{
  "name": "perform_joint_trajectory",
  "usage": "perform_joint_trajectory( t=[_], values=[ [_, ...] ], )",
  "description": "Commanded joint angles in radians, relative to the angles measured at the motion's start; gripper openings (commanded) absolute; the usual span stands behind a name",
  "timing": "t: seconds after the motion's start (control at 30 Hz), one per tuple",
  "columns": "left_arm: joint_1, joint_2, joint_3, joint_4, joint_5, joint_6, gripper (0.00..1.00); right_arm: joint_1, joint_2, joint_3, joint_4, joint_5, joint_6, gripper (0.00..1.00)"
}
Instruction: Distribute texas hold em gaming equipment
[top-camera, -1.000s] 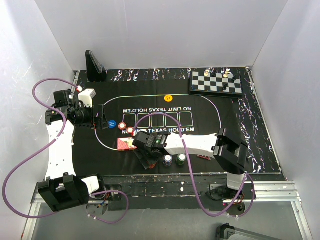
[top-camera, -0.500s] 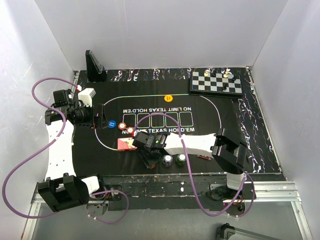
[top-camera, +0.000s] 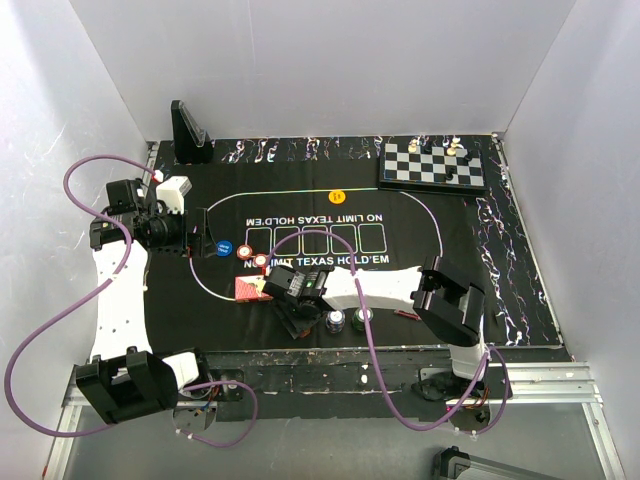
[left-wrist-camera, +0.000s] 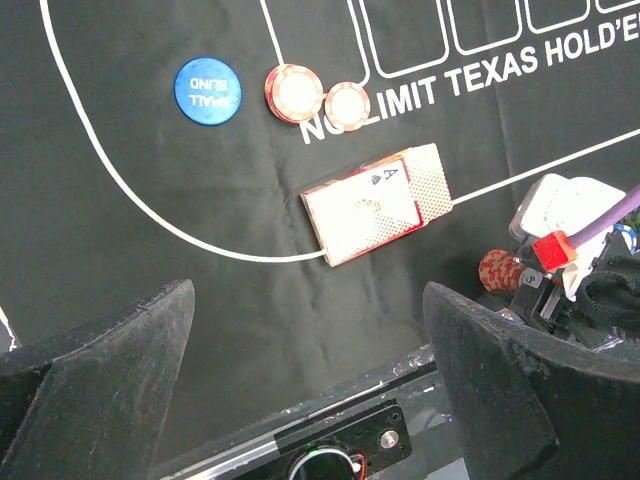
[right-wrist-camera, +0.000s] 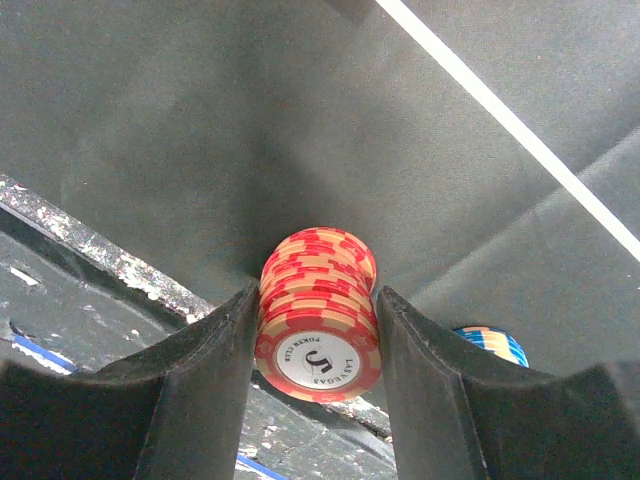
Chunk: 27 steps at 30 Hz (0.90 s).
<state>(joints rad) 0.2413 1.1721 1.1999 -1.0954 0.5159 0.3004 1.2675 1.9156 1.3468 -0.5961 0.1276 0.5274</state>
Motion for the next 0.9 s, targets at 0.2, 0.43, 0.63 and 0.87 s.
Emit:
perform_joint_trajectory(
  t=[0.2, 0.43, 0.63, 0.87],
  values=[
    [0.006, -0.037, 0.017, 0.005, 0.021, 0.016, 1.00, 0.001, -0.021, 0.057, -0.021, 0.012, -0.003, 0.58],
    [0.007, -0.040, 0.012, 0.006, 0.022, 0.019, 1.00, 0.004, -0.023, 0.061, -0.024, 0.010, -0.003, 0.56],
    [0.006, -0.037, 0.009, 0.008, 0.027, 0.020, 1.00, 0.004, -0.020, 0.051, -0.019, 0.007, 0.003, 0.48],
    [0.006, -0.037, 0.001, 0.011, 0.032, 0.019, 1.00, 0.004, -0.035, 0.067, -0.033, 0.024, -0.003, 0.28]
  ],
)
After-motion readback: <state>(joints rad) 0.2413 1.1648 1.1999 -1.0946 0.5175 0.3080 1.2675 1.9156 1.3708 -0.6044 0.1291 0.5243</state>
